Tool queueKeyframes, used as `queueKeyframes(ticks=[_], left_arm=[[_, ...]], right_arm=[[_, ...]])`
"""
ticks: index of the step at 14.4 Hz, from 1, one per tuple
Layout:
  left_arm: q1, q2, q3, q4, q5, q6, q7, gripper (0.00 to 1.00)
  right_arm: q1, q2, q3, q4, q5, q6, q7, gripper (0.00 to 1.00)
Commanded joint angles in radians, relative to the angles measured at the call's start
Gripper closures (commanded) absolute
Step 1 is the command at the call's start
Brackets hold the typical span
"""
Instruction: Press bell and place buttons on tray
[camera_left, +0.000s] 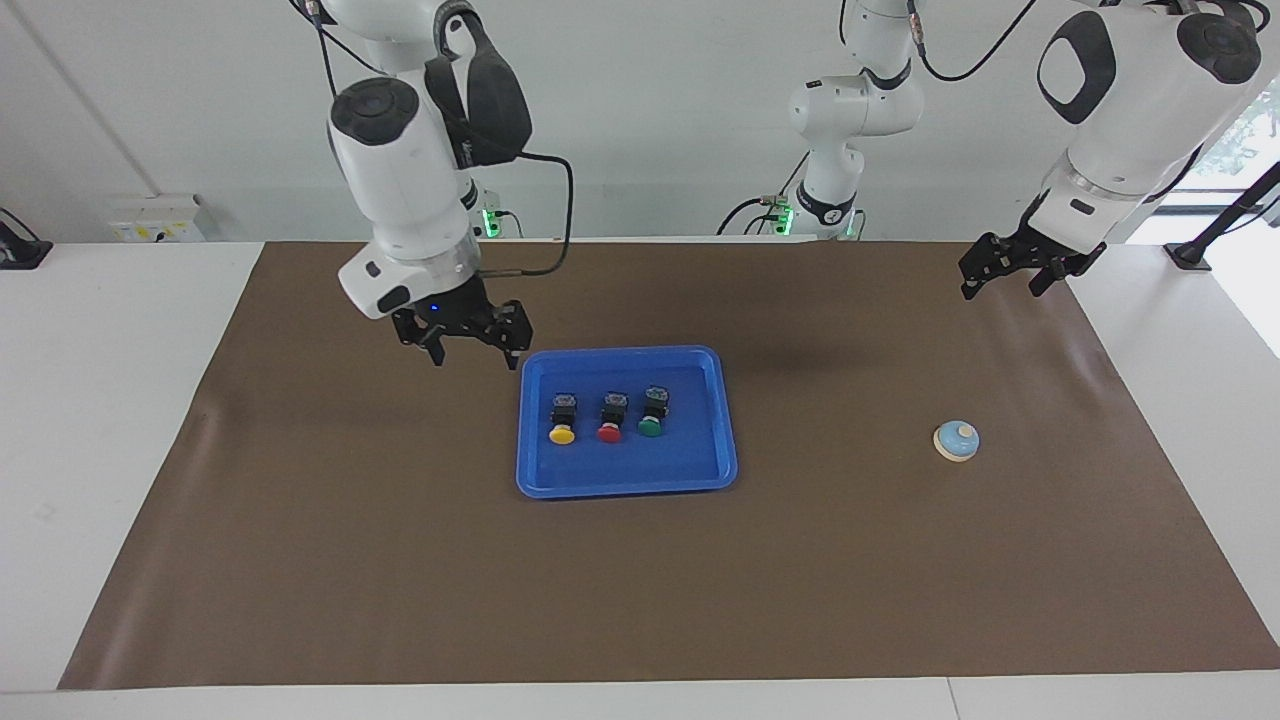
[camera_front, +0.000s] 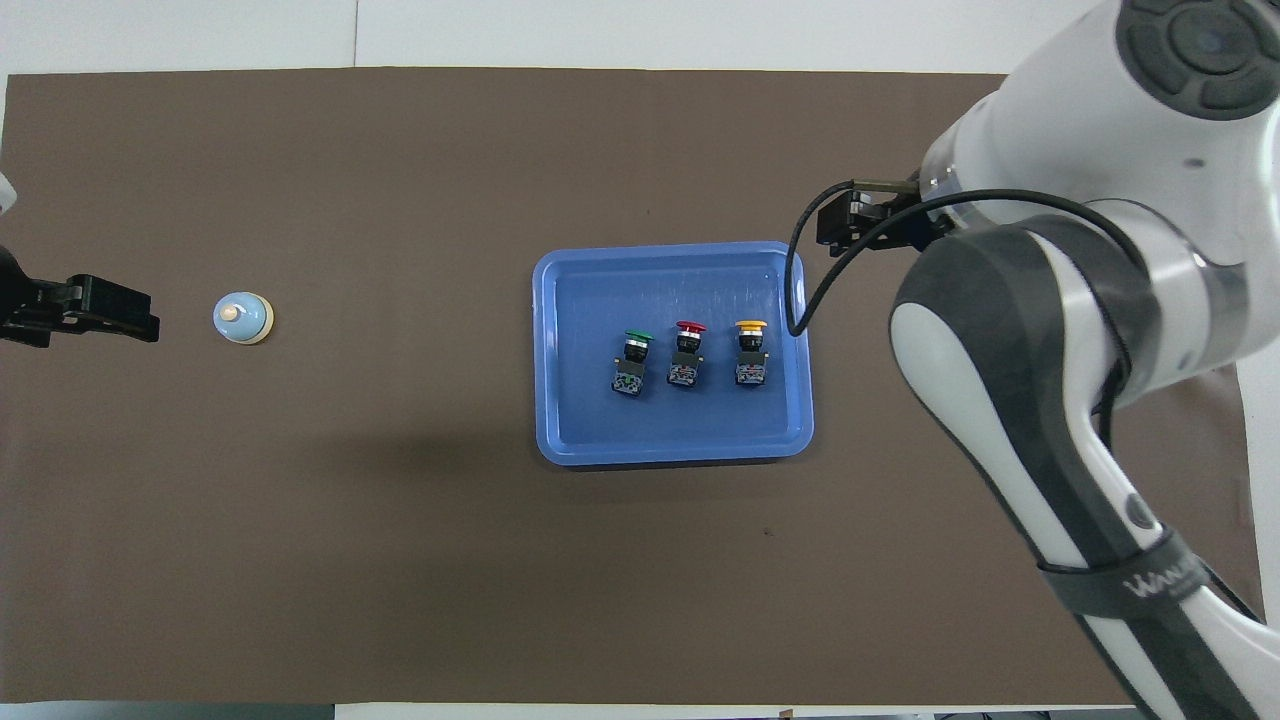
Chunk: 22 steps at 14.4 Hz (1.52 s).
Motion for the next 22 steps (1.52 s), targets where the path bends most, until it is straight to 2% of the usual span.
queueKeyframes(ticks=[1, 4, 8, 13, 16, 17, 18, 19, 22], left_arm=[[0.001, -0.021, 0.002, -0.017, -0.001, -0.002, 0.003, 0.0], [0.001, -0.021, 0.002, -0.017, -0.001, -0.002, 0.003, 0.0], [0.001, -0.021, 0.002, -0.017, -0.001, -0.001, 0.003, 0.0], [0.001, -0.021, 0.002, -0.017, -0.001, -0.001, 0.003, 0.0], [-0.002, -0.021, 0.002, -0.02, 0.003, 0.028, -0.079, 0.0], [0.002, -0.021, 0.001, -0.029, 0.003, 0.074, -0.096, 0.23], [0.003, -0.021, 0.004, -0.041, 0.003, 0.103, -0.102, 0.86], [0.009, -0.019, 0.006, -0.047, 0.003, 0.116, -0.115, 1.0], [0.041, 0.016, 0.004, -0.101, 0.003, 0.192, -0.071, 1.0]], right_arm=[[-0.092, -0.08, 0.017, -0.028, -0.01, -0.062, -0.147, 0.0], [-0.178, -0.14, 0.017, -0.061, -0.01, -0.137, -0.261, 0.0], [-0.224, -0.194, 0.015, -0.164, -0.01, -0.11, -0.303, 0.0], [-0.253, -0.186, 0.017, -0.18, -0.008, -0.064, -0.358, 0.0], [-0.264, -0.185, 0.017, -0.181, -0.007, -0.067, -0.355, 0.0], [-0.265, -0.185, 0.017, -0.181, -0.007, -0.065, -0.352, 0.0], [-0.268, -0.185, 0.017, -0.181, -0.007, -0.064, -0.349, 0.0], [-0.274, -0.185, 0.017, -0.181, -0.007, -0.061, -0.347, 0.0], [-0.275, -0.188, 0.017, -0.184, -0.007, -0.074, -0.352, 0.0]])
